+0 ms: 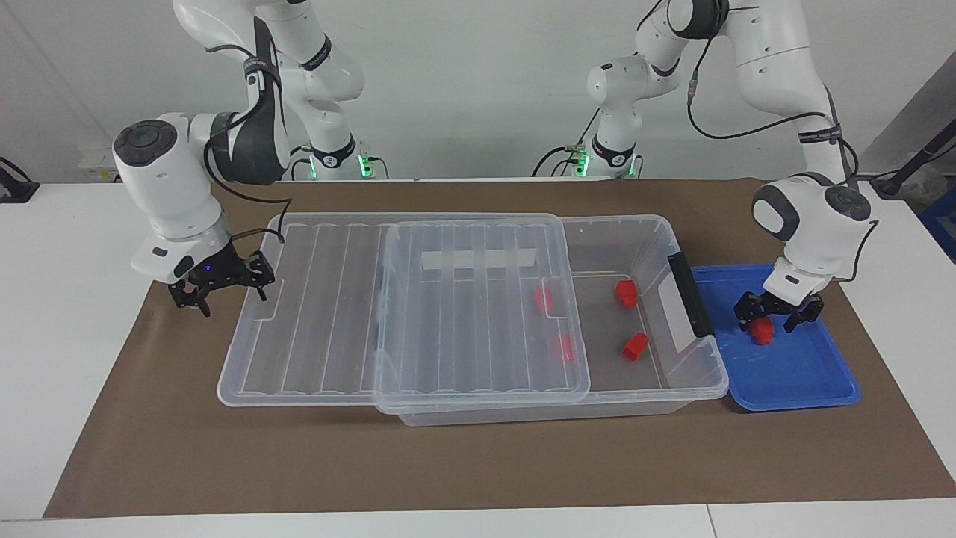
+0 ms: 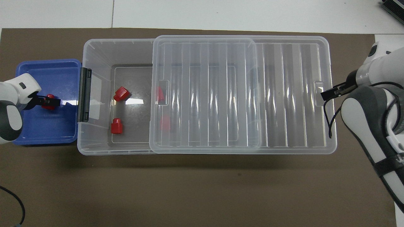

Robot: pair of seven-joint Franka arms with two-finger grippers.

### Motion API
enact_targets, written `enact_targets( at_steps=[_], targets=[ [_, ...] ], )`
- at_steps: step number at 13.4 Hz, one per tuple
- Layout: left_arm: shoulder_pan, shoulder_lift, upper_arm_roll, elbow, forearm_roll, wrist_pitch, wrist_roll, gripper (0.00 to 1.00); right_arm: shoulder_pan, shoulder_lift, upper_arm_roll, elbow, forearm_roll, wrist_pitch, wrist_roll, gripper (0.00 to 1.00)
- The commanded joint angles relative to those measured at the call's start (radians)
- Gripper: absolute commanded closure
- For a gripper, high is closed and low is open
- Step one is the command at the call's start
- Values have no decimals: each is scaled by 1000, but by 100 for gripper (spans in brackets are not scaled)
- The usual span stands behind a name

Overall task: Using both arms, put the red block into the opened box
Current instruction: 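Grasp the red block in the blue tray with the left gripper, then carry the red block with the left gripper over the open box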

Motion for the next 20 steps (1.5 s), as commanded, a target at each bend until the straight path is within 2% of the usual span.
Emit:
enact_targets(
  at_steps=[1,2,3,9,10,12,16,18,20],
  targets=[
    [2,10,0,-1,19,23,10,46,-31,-22,10,-33,-11,24,-46,1],
    [2,10,1,-1,19,22,18,76,-29,-21,10,-33,-11,24,-44,1],
    [2,10,1,-1,19,18,44,100,-31,-22,10,-33,-11,26,-44,1],
    [9,7,1,17,18,-43,69,100,-14,-36,11,-17,-1,4,-9,1],
    [6,4,1,50,18,-101,62,100,-3,-47,11,-17,2,1,29,1],
    [3,-20,1,159,13,-307,53,100,32,-73,11,-19,5,-14,129,1],
    [-33,-51,-9,443,8,-749,-81,100,119,-108,13,-2,6,-35,408,0],
    [-107,-68,-11,503,4,-866,-245,100,162,-108,13,53,6,-89,572,0],
    [-179,-91,-14,509,-5,-906,-423,100,181,-111,13,108,9,-164,704,0]
  ],
)
